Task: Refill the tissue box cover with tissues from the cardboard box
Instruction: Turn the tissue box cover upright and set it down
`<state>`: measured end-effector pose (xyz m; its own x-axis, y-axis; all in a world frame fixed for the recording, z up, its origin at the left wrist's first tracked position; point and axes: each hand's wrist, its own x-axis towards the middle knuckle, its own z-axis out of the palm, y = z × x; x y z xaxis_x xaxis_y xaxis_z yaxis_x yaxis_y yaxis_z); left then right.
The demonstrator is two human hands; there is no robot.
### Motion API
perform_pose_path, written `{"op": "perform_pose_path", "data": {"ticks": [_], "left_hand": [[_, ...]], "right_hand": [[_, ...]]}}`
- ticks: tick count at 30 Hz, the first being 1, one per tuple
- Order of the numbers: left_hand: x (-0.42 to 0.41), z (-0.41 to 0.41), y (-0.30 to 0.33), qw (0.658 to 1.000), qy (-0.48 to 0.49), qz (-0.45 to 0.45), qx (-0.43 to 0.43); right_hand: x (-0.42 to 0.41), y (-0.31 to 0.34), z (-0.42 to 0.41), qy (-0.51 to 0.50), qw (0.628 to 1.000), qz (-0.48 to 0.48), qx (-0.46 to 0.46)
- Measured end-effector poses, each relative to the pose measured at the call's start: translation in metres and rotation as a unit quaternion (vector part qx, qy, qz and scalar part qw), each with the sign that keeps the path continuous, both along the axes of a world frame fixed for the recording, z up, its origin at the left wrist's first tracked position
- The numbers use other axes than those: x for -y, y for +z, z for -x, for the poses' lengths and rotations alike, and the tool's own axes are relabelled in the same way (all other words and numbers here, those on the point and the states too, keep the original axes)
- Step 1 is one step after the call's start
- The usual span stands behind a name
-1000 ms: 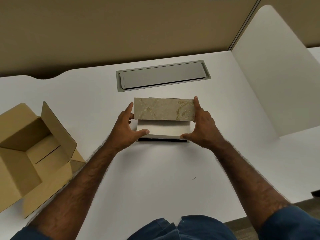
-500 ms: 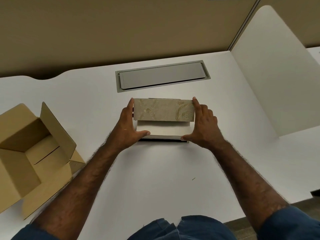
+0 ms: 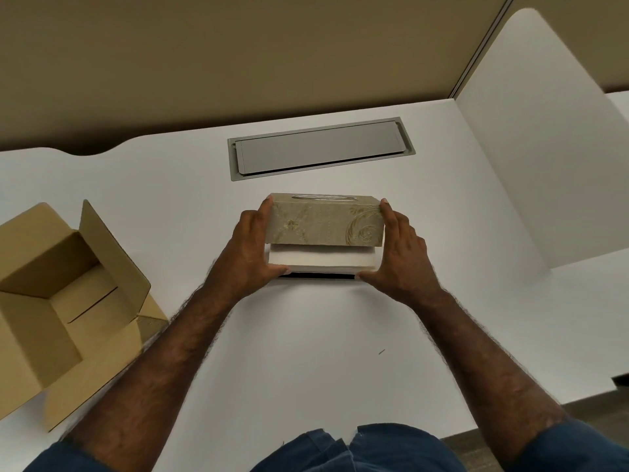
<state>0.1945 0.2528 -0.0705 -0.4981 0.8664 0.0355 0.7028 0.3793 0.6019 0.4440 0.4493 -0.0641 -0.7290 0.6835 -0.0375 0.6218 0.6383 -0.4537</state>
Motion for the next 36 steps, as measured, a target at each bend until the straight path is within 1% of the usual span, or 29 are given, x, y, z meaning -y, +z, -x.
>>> {"op": "perform_pose_path", "data": {"ticks": [4,12,24,31,36], "left_hand": [[0.0,-0.003,0.004,1.0,-0.004,-0.003,-0.031],[0.002,-0.008,0.005,0.999,-0.02,-0.011,-0.028],[0.0,-0.016,0.004,0.998,-0.026,0.005,-0.05],[-0.005,-0.012,0.007,0.999,-0.039,0.005,-0.023],[-0.013,-0.004,0.011,1.0,-0.031,0.0,0.001]], "right_hand": [[0.005,-0.005,-0.002,-0.004,1.0,0.002,-0.018],[0.016,-0.013,-0.008,-0.029,0.998,0.003,-0.055],[0.024,-0.016,-0.009,-0.03,0.998,0.001,-0.052],[0.02,-0.015,-0.011,-0.022,0.998,-0.001,-0.067],[0.02,-0.015,-0.01,-0.021,0.998,-0.002,-0.063]]}}
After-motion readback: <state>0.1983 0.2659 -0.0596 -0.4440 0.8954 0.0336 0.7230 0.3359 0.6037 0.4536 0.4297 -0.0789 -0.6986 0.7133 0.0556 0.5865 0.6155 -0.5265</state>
